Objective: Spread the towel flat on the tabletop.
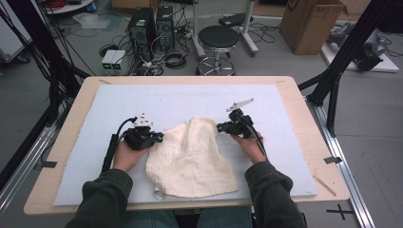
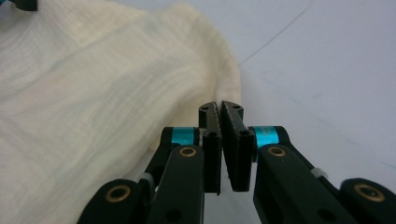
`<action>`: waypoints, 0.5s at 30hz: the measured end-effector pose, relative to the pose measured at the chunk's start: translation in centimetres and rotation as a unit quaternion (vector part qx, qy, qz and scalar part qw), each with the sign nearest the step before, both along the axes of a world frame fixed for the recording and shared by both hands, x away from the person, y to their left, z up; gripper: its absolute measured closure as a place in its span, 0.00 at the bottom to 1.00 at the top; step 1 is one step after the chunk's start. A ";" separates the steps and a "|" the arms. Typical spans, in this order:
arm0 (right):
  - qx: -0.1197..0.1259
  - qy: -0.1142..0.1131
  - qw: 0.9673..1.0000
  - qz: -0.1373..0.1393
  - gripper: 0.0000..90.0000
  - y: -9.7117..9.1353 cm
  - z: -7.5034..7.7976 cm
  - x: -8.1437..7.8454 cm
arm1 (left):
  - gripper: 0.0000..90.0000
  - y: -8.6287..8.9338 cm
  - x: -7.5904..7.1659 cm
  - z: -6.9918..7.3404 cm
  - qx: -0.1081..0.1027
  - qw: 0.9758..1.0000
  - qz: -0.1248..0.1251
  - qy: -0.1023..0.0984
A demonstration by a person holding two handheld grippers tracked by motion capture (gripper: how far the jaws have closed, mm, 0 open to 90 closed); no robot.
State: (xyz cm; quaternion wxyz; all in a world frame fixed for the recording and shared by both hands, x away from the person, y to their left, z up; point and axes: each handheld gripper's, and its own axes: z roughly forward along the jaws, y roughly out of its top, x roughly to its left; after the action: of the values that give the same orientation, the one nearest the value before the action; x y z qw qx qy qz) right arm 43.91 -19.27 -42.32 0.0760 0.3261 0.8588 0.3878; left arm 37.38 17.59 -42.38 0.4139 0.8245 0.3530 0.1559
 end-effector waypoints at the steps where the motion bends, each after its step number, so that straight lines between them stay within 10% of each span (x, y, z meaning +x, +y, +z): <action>1: -0.003 -0.009 1.000 -0.011 0.96 -0.6 0.7 -0.2 | 0.96 0.1 0.0 0.1 -0.005 1.000 0.004 -0.003; 10: -0.056 -0.053 0.994 -0.073 0.95 -1.9 4.1 1.5 | 0.95 -0.6 0.2 0.2 -0.011 0.999 0.034 -0.020; 15: -0.050 -0.031 0.995 -0.087 0.82 -1.6 3.3 2.4 | 0.72 -0.3 0.6 -0.2 -0.020 0.999 0.028 0.000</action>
State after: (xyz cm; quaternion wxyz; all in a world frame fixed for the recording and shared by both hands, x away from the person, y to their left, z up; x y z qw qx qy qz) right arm 46.32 -20.85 -39.07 0.1517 0.3829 0.8429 0.3461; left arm 37.95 17.30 -42.58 0.4255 0.8061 0.3787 0.1602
